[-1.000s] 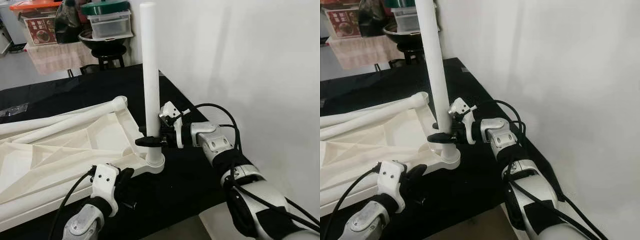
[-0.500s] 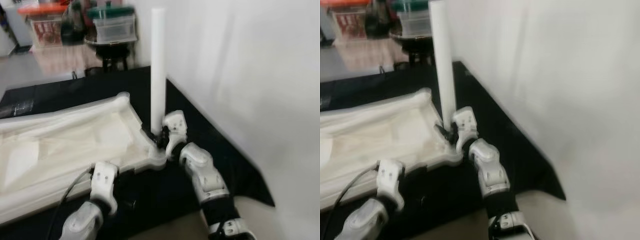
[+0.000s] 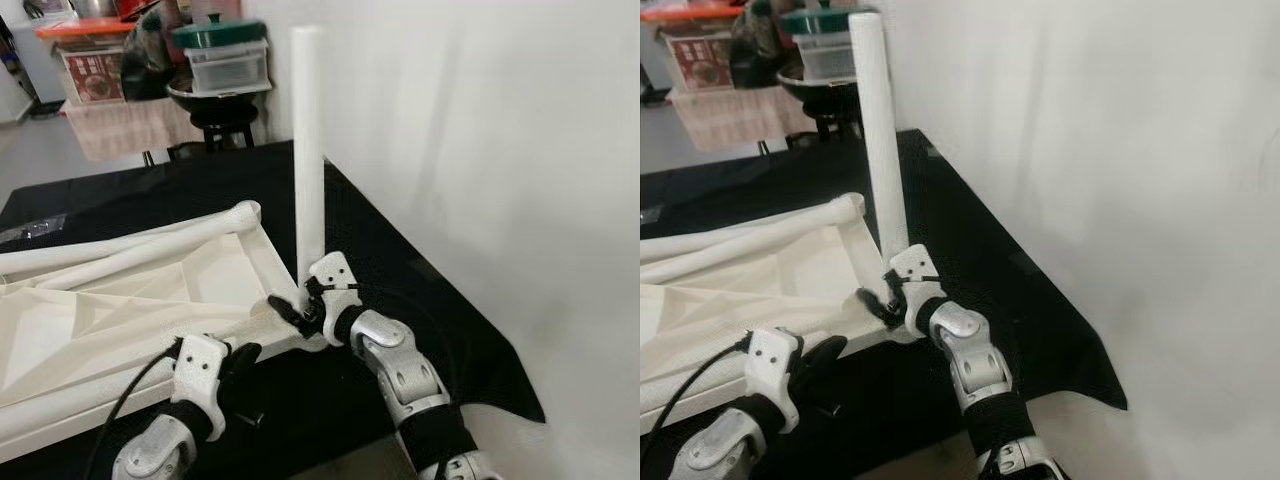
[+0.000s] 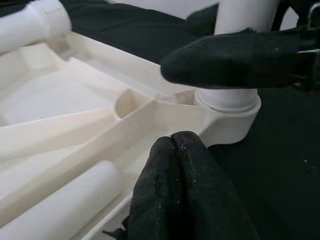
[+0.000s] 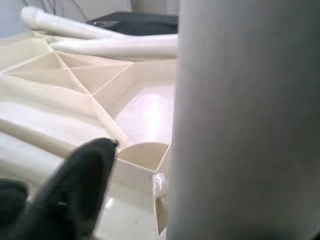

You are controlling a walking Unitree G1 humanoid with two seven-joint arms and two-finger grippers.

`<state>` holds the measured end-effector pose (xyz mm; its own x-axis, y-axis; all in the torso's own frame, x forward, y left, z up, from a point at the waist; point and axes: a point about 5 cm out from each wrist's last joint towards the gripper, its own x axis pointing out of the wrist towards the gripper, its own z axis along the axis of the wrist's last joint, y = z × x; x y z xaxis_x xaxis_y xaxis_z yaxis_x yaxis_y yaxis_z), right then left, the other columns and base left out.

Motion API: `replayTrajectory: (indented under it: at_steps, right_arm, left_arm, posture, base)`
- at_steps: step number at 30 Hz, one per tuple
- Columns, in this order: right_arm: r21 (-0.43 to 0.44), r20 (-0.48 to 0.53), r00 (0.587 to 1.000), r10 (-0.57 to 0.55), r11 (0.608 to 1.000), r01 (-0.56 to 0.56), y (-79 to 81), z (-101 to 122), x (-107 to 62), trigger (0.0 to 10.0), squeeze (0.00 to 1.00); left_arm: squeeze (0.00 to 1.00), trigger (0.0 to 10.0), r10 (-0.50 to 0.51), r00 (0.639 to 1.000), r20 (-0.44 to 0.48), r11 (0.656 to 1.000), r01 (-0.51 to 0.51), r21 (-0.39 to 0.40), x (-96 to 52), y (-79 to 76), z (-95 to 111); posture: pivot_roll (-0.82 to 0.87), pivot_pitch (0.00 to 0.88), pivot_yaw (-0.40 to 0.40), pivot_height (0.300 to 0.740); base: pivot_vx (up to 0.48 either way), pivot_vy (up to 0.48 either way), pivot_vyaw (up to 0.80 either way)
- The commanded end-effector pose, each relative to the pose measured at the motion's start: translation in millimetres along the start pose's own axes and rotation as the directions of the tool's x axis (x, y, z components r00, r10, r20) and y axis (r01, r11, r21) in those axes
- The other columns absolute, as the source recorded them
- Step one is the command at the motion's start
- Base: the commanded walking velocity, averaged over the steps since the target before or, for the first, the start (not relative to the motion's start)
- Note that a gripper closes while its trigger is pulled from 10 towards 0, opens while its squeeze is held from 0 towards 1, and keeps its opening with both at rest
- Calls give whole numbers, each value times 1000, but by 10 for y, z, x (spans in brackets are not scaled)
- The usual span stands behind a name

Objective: Building children table

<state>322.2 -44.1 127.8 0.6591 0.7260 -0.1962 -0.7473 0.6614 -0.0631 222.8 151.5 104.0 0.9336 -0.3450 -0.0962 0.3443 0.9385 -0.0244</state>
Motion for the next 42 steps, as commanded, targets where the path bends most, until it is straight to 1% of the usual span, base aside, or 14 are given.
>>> replayTrajectory:
  at_steps: [1,2,3,7,8,17,18,19,32,36,37,38,40,42]
  right_arm:
    - [-23,13,999,47,999,-47,61,92,54,10000,1000]
    - [-35,23,996,88,996,-87,15,154,66,10000,1000]
    - [-67,53,989,141,988,-138,-73,255,96,10000,0]
    - [-95,106,935,339,939,-330,-205,429,123,10000,0]
    - [-122,76,886,458,886,-448,-210,437,101,10000,0]
    - [-79,30,880,474,879,-470,-339,528,160,10000,0]
    - [-73,12,882,471,880,-469,-351,514,164,8275,0]
    - [-61,-5,884,468,882,-467,-364,495,167,0,0]
    - [-43,-67,912,405,912,-408,-525,358,108,0,0]
    - [-106,-115,975,190,974,-203,-686,234,40,0,0]
    - [-104,-121,990,-75,993,62,-725,116,45,0,0]
    - [-49,-65,937,-344,939,341,-682,38,1,0,0]
    - [-34,-95,930,-354,935,353,-424,-128,-89,0,0]
    - [-34,-95,930,-354,935,353,-424,-128,-89,0,0]
  left_arm:
    - [0,10000,-1,1000,-22,1000,1,-5,3,9,-36]
    - [0,10000,-4,1000,-21,1000,4,-2,17,7,-30]
    - [0,10000,-3,1000,-18,1000,3,1,28,5,-20]
    - [0,10000,-25,1000,-3,1000,25,5,55,-14,8]
    - [0,10000,-49,999,0,999,49,17,64,-44,23]
    - [0,10000,-141,990,10,990,141,23,55,-156,44]
    - [0,10000,-150,989,14,989,149,22,49,-170,50]
    - [0,10000,-159,987,20,987,159,20,40,-188,56]
    - [0,10000,-164,986,39,986,164,5,-1,-223,73]
    - [0,10000,-136,990,35,991,136,12,-9,-212,75]
    - [0,10000,-125,991,36,992,125,14,-28,-194,76]
    - [0,10000,-115,993,39,993,115,16,-48,-177,90]
    - [0,10000,-105,994,43,994,105,11,-57,-160,102]
    - [0,10000,-105,994,43,994,105,11,-57,-160,102]
  posture:
    - [24,0,8,740]
    - [39,0,17,740]
    - [27,0,25,740]
    - [24,0,28,740]
    - [20,0,31,740]
    - [29,0,22,740]
    - [33,0,20,740]
    - [33,0,17,740]
    - [33,0,10,740]
    - [34,1,-1,740]
    - [18,19,-8,740]
    - [9,28,1,740]
    - [14,36,7,740]
    - [14,36,7,740]
  base:
    - [0,0,0]
    - [0,0,0]
    - [0,0,0]
    - [0,0,0]
    - [0,0,0]
    - [0,0,0]
    - [0,0,0]
    - [0,0,0]
    - [0,0,0]
    - [0,0,0]
    - [0,0,0]
    - [0,0,0]
    - [0,0,0]
    - [0,0,0]
